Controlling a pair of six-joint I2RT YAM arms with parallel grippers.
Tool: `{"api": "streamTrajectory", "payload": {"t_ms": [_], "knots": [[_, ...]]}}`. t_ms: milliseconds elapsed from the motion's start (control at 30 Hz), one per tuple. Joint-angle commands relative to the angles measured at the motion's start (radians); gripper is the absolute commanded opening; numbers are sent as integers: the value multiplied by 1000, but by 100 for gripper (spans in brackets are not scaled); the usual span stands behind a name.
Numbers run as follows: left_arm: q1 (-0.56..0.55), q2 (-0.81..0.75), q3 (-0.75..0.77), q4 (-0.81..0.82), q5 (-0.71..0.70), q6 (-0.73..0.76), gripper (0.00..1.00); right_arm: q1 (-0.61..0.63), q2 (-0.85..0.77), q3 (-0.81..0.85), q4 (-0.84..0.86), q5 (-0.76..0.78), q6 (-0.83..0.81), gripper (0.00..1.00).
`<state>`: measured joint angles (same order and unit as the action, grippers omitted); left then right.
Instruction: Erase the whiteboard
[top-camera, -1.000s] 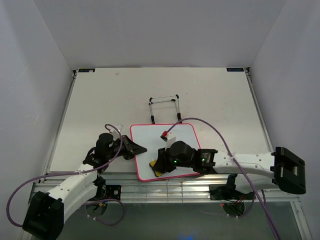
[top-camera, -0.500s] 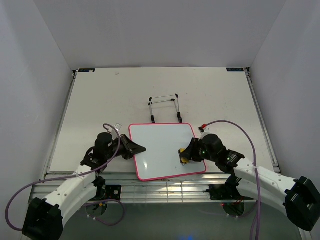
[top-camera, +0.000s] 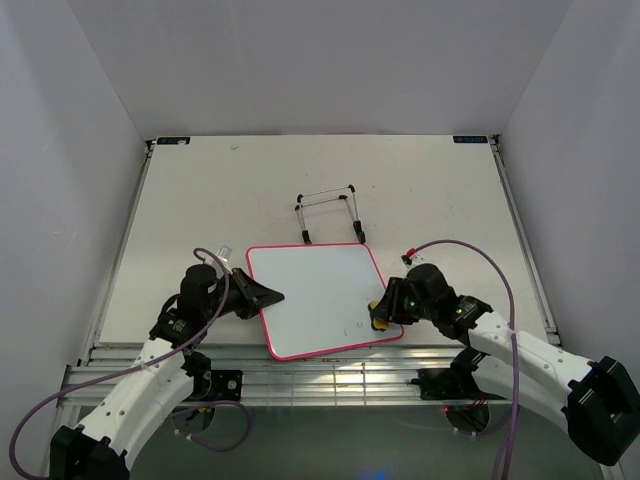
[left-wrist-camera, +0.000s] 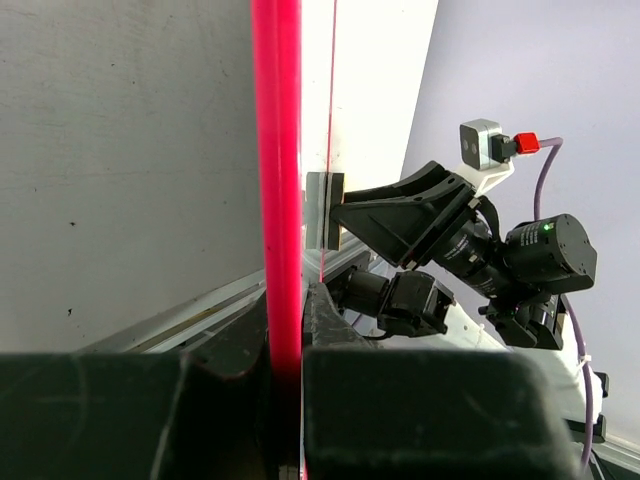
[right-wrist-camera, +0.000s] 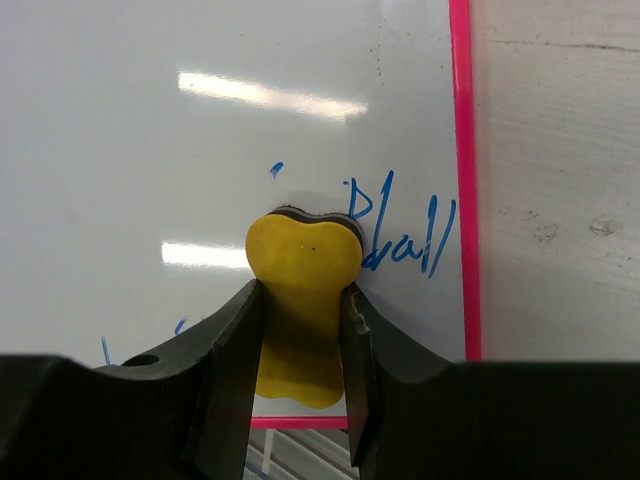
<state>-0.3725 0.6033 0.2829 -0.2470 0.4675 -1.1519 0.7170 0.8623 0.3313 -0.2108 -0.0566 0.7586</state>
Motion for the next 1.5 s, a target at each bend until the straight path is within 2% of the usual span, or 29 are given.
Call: {"api": "streamTrajectory", "payload": {"t_ms": [0, 100, 133, 200, 267, 433, 533, 600, 700, 833, 1033, 1333, 1467], "knots": [[41, 13, 19, -163, -297, 87, 0, 2, 44, -3, -174, -101, -120, 34], [41, 23, 18, -149, -287, 96, 0, 28, 29, -2, -41, -234, -125, 34], [41, 29, 15, -144, -286, 96, 0, 71, 32, 8, -4, -242, -110, 34], [41, 42, 15, -141, -285, 93, 0, 133, 52, 58, 16, -221, -104, 34], [41, 43, 10, -135, -282, 89, 0, 244, 73, 92, 48, -192, -85, 34], [41, 33, -5, -120, -273, 78, 0, 462, 228, 202, 128, -138, -44, 34], [41, 36, -8, -113, -265, 80, 0, 480, 291, 226, 105, -88, -41, 34], [41, 35, -14, -100, -250, 80, 0, 449, 276, 204, 79, -54, -41, 34], [41, 33, -27, -80, -225, 83, 0, 297, 212, 103, 58, -86, -47, 34], [41, 36, -40, -66, -205, 89, 0, 20, 152, 16, -42, -91, -103, 34], [41, 55, -53, -28, -165, 106, 0, -258, 198, -46, -39, -212, -192, 34], [41, 128, -59, 25, -89, 158, 0, -369, 288, 26, -26, -245, -252, 34], [41, 128, -70, 38, -81, 161, 0, -370, 360, 43, 76, -391, -287, 34]]}}
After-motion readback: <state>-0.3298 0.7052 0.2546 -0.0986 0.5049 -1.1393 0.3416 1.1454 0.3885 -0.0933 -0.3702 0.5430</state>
